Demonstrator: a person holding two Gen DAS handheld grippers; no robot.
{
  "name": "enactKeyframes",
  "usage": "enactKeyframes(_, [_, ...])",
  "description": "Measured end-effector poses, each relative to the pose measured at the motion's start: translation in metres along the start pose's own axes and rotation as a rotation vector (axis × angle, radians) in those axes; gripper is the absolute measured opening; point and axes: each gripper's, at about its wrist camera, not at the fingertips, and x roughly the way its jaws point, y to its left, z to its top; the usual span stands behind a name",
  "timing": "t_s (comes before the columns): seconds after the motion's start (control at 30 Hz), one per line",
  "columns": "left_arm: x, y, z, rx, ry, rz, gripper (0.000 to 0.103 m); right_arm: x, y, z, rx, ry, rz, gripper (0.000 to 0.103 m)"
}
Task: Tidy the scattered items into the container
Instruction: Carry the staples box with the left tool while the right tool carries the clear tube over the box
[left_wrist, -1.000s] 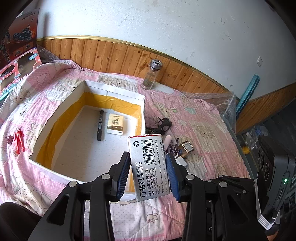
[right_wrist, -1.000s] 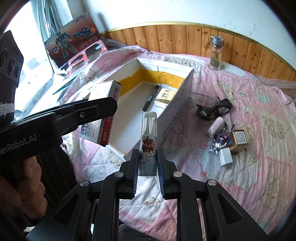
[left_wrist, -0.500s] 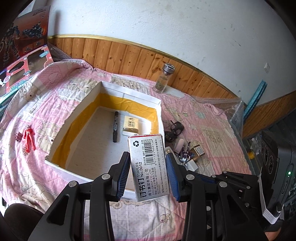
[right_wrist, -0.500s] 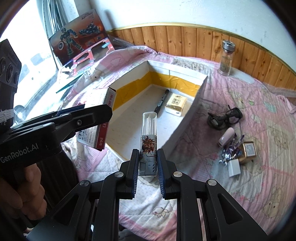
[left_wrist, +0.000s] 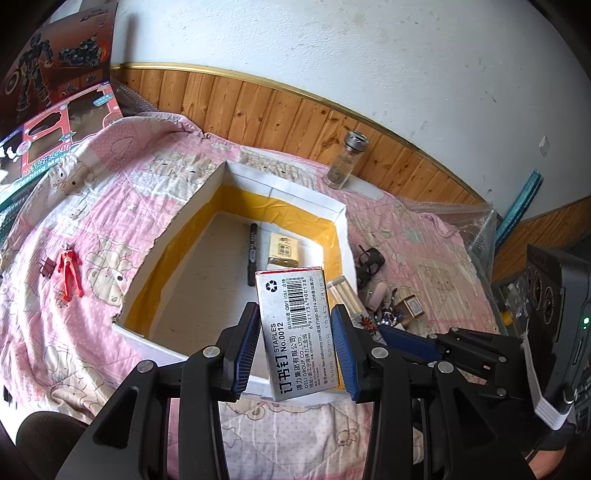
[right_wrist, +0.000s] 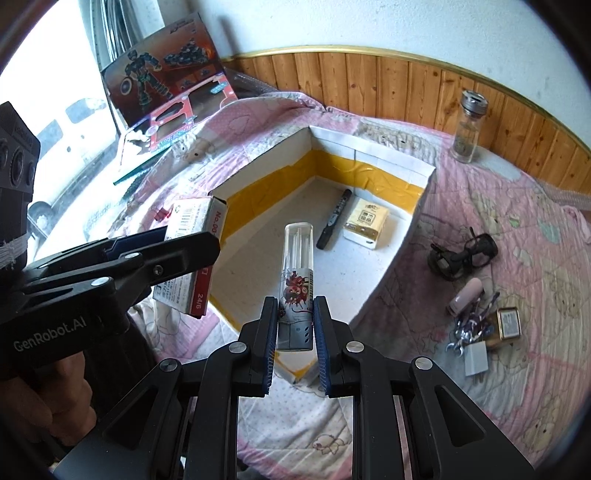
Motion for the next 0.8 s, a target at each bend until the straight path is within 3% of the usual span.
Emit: enactKeyframes(0.8, [0.044, 0.026, 0.026, -0.006, 0.063, 0.076, 0.041, 0.043, -0.009, 0.036, -0.008, 0.059, 0.031, 0.02])
